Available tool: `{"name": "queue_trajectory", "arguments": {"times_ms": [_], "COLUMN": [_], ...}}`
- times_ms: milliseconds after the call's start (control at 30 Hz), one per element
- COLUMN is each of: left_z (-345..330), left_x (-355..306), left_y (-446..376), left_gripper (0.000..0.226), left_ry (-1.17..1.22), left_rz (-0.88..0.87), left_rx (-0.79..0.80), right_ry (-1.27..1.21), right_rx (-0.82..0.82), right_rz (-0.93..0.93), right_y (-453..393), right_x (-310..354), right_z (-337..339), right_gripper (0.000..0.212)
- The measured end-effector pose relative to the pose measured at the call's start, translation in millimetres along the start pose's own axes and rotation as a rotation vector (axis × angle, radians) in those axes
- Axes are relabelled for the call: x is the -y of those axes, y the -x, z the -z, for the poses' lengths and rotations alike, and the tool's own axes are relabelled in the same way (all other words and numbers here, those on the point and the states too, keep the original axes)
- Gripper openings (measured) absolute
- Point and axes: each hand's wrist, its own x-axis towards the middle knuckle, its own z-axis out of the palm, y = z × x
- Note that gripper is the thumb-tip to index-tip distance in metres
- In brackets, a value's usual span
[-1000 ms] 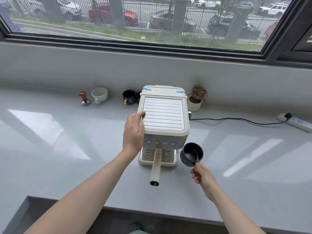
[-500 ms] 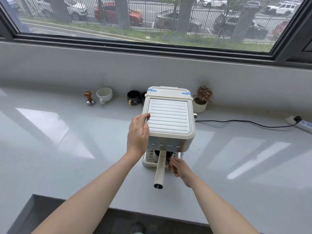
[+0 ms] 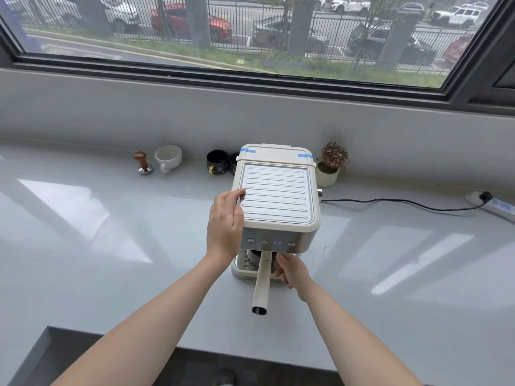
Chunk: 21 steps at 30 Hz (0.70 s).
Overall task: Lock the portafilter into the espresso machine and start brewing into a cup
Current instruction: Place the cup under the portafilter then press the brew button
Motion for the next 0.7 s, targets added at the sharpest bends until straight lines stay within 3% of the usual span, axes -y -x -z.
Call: {"name": "queue_trajectory", "arguments": {"times_ms": [133, 233, 367, 467, 567, 700], "left_z": [1, 1, 0, -1, -1, -2], "left_x": [0, 0, 3, 4, 3, 1], "left_y": [0, -1, -1, 0, 0, 0], "left_gripper": [0.051, 0.050, 0.050, 0.049, 0.048, 0.046], "left_ry": [0.005, 0.000, 0.010, 0.016, 0.021, 0.031], "left_rz": [-0.006, -0.009, -0.011, -0.014, -0.013, -0.005], "left_rx": [0.008, 0.008, -0.004, -0.009, -0.007, -0.015], "right_ry": [0.000, -0.047, -0.152, -0.022, 0.144, 0.178], "right_rx": [-0.108, -0.373, -0.667, -0.641, -0.601, -0.605], "right_rz": [0.084, 0.211, 0.558, 0.750, 0.796, 0.850], "right_y": [8, 14, 38, 57, 58, 56], "right_x": [-4, 9, 45, 59, 51, 45], "right_z": [10, 35, 57, 47, 31, 23], "right_gripper": [0.017, 0.016, 0.016, 0.033, 0.051, 0.064]}}
